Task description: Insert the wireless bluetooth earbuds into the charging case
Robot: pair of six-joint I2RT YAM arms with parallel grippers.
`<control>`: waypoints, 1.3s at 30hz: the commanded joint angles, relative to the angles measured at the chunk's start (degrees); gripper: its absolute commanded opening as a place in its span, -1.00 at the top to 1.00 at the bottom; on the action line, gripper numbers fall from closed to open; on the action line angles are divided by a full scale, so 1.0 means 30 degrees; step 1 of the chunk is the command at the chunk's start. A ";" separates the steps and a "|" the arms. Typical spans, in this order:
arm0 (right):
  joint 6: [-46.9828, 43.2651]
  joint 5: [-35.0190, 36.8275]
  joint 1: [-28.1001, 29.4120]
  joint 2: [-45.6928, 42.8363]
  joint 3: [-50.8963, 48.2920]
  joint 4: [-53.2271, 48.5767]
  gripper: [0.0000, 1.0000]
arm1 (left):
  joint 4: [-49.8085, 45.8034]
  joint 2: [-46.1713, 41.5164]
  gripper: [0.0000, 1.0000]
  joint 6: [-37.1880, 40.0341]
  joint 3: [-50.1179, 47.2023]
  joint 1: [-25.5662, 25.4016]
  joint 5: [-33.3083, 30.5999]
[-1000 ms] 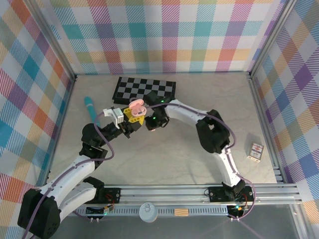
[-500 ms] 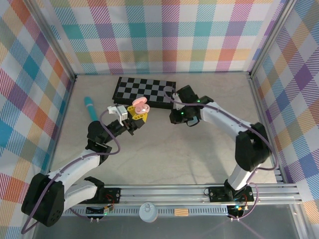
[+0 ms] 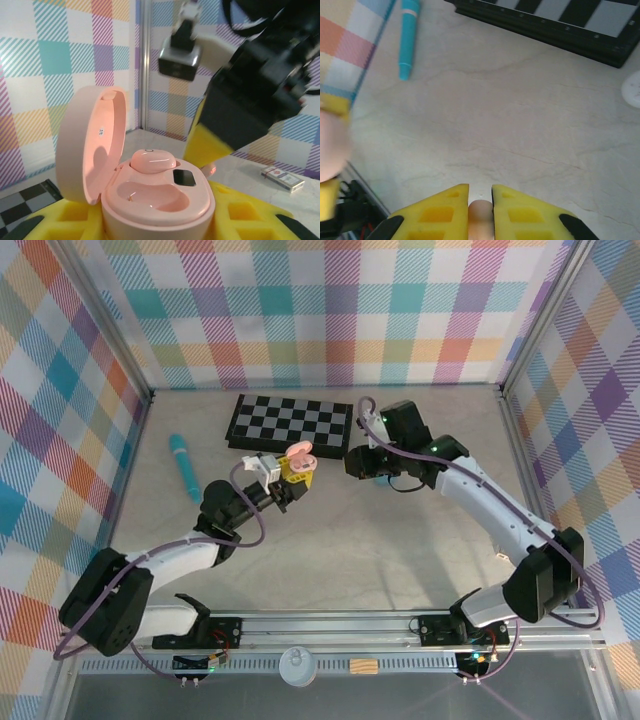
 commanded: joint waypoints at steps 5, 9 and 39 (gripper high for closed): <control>0.1417 -0.2756 0.0104 -0.0753 0.0903 0.1718 0.68 | 0.2503 0.1821 0.39 0.0596 0.0415 -0.0731 -0.0984; 0.2046 -0.4139 0.0189 -0.0520 0.1093 0.2863 0.67 | 0.3378 0.2865 0.39 0.0595 0.0601 -0.1243 -0.1137; 0.2266 -0.4896 0.1627 0.1759 0.1831 0.4777 0.66 | 0.4175 0.3054 0.40 -0.0330 0.1614 -0.2524 -0.3513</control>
